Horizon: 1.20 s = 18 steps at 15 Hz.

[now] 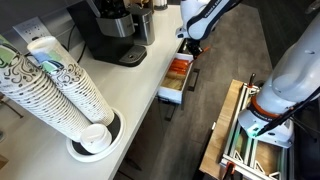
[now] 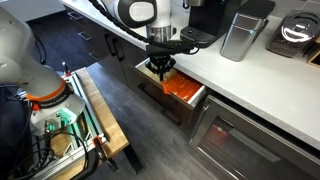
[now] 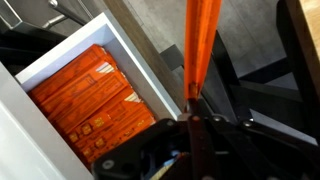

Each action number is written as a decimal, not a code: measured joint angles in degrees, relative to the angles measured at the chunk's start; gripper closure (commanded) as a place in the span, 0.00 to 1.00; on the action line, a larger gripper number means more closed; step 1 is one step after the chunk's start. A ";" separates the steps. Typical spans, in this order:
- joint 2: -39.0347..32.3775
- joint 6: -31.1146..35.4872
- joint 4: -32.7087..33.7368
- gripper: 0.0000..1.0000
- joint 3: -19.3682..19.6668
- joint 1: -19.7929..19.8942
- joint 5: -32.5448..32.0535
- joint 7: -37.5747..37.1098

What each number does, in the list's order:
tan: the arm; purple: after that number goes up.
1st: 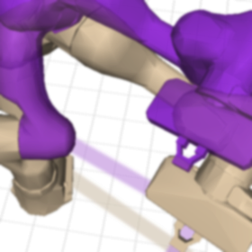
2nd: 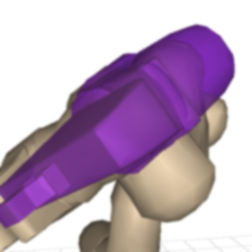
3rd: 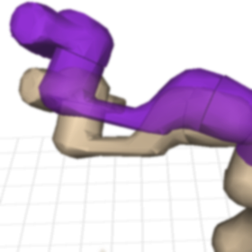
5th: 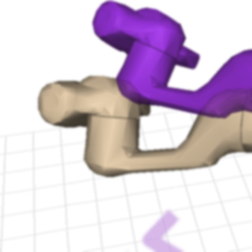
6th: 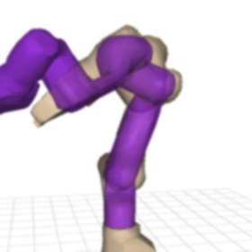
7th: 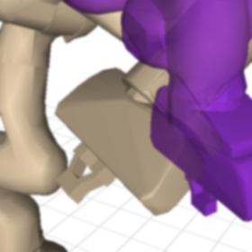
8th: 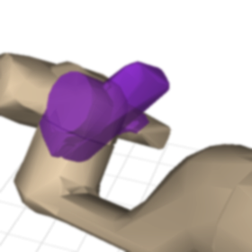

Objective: Put the orange object in the open drawer to the right

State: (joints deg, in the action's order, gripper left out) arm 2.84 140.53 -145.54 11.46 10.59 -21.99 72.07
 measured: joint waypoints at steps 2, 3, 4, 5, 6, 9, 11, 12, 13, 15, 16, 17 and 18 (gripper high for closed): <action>-2.65 4.73 0.07 1.00 0.00 0.02 -2.61 -4.47; -3.99 6.97 0.22 1.00 0.03 0.03 -4.41 -7.33; -5.30 8.91 0.43 1.00 0.07 0.04 -6.16 -10.31; -6.55 10.47 0.78 1.00 0.12 0.04 -7.73 -13.05; -7.81 11.70 1.30 1.00 0.16 0.04 -9.11 -15.61; -11.20 14.09 3.24 1.00 0.49 0.03 -12.73 -22.06; -13.03 15.07 4.62 1.00 0.90 0.04 -14.43 -25.15; -13.83 15.81 5.11 1.00 0.99 0.06 -14.63 -25.99; -14.58 16.79 5.56 1.00 1.00 0.10 -14.63 -26.39; -16.14 19.62 6.20 1.00 0.98 0.12 -14.63 -27.18; -16.88 21.37 6.37 1.00 0.96 0.14 -14.58 -27.31; -17.58 23.07 6.52 1.00 0.93 0.18 -14.53 -27.37; -18.27 24.88 6.59 1.00 0.80 0.34 -14.28 -27.38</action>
State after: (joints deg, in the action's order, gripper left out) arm -15.43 165.41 -138.94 12.26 10.93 -36.27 44.69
